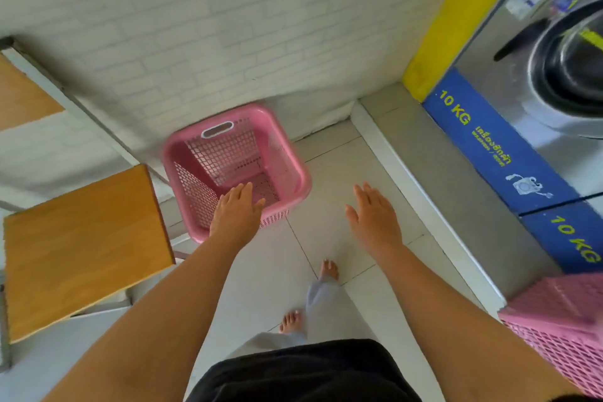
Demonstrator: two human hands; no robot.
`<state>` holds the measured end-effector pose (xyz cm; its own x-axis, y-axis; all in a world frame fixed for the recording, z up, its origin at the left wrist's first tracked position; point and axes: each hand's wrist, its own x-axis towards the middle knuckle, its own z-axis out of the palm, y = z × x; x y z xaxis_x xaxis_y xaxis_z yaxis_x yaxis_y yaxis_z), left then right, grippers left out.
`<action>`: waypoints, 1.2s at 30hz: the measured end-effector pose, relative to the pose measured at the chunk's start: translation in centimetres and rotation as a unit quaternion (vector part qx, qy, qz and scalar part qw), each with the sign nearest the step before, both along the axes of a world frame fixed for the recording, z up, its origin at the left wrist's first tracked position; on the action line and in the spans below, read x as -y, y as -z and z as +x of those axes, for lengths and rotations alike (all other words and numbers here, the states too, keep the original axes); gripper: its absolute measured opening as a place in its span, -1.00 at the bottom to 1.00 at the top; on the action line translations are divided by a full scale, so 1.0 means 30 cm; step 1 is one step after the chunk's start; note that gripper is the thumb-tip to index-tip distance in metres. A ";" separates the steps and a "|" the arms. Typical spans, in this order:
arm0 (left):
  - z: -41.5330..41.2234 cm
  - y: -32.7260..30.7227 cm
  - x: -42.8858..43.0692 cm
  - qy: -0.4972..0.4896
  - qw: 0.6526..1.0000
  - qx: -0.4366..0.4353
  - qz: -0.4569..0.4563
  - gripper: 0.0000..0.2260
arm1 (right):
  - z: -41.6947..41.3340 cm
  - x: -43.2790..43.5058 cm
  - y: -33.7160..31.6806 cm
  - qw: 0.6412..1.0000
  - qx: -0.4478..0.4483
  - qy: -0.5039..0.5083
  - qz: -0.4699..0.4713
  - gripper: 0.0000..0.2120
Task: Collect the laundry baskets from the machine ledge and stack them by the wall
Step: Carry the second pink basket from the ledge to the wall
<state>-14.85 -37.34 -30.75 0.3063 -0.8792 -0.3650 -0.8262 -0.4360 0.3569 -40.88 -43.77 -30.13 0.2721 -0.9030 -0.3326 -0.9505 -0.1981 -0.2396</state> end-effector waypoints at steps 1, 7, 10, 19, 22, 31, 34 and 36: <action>-0.037 -0.017 0.007 0.025 1.000 0.002 0.000 -0.49 | -0.046 -0.022 -0.014 1.000 0.004 0.023 0.001 -0.46; -0.343 -0.082 0.069 0.153 0.988 -0.005 -0.003 -0.53 | -0.365 -0.166 -0.057 0.987 0.023 0.160 0.010 -0.46; -0.536 -0.104 0.081 0.205 0.978 -0.031 -0.001 -0.49 | -0.547 -0.265 -0.062 0.973 0.020 0.228 0.007 -0.47; -1.197 -0.120 -0.030 0.346 0.937 -0.051 0.008 -0.50 | -1.143 -0.664 -0.107 0.913 -0.005 0.409 -0.015 -0.50; -1.439 -0.130 -0.100 0.366 0.928 -0.071 0.002 -0.53 | -1.339 -0.801 -0.113 0.890 0.002 0.455 -0.023 -0.51; -2.007 -0.114 -0.220 0.411 0.906 -0.102 0.017 -0.51 | -1.759 -1.057 -0.076 0.824 0.022 0.566 -0.022 -0.52; -2.125 -0.094 -0.202 0.421 0.901 -0.098 0.026 -0.51 | -1.855 -1.072 -0.050 0.804 0.029 0.594 -0.019 -0.50; -2.199 -0.073 -0.173 0.423 0.901 -0.089 0.030 -0.51 | -1.919 -1.065 -0.033 0.792 0.036 0.609 -0.016 -0.49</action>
